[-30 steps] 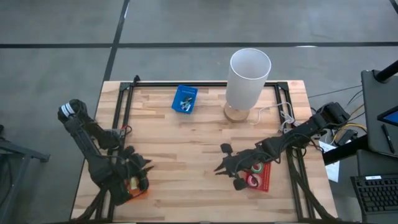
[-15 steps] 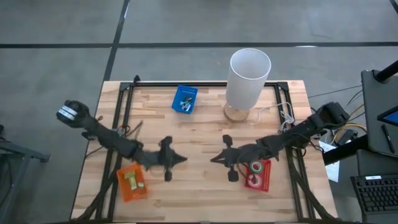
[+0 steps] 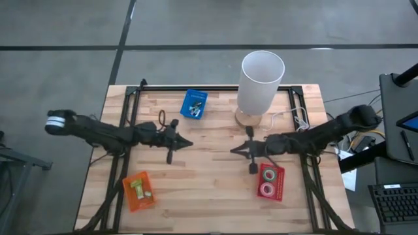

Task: Pick and place Stapler, Stapler remover, tape
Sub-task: Return to Home Position

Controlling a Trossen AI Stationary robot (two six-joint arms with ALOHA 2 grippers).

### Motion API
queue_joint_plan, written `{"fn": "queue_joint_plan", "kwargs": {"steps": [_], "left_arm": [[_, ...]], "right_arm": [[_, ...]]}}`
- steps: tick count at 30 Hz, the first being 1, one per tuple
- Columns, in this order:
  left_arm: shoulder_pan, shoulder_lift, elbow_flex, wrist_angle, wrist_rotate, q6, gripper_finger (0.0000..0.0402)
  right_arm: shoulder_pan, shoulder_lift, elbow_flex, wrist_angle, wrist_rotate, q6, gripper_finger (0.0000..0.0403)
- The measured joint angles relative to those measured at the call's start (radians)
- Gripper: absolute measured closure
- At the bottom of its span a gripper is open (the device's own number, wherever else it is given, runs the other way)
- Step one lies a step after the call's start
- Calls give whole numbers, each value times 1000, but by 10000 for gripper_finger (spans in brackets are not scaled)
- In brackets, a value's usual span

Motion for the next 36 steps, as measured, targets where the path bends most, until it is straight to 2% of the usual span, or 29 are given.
{"fn": "queue_joint_plan", "kwargs": {"steps": [4, 11, 18, 27, 31, 36], "left_arm": [[19, -180, -37, -195, -26, 44, 395], [18, -448, -144, -208, -30, 22, 395], [18, -683, -181, -372, -26, -3, 393], [18, -917, -185, -632, -27, 21, 390], [18, -1001, -231, -639, -29, 47, 395], [18, -1080, -312, -637, -45, 55, 395]], "right_arm": [[-2, -163, -102, -18, -3, 8, 394], [-2, -458, -288, -17, -9, 58, 394], [-2, -731, -390, -125, -9, 58, 394], [-2, -1013, -413, -374, -8, 55, 394], [-2, -1108, -425, -484, -9, 54, 394], [-3, -1209, -499, -460, -17, 35, 394]]}}
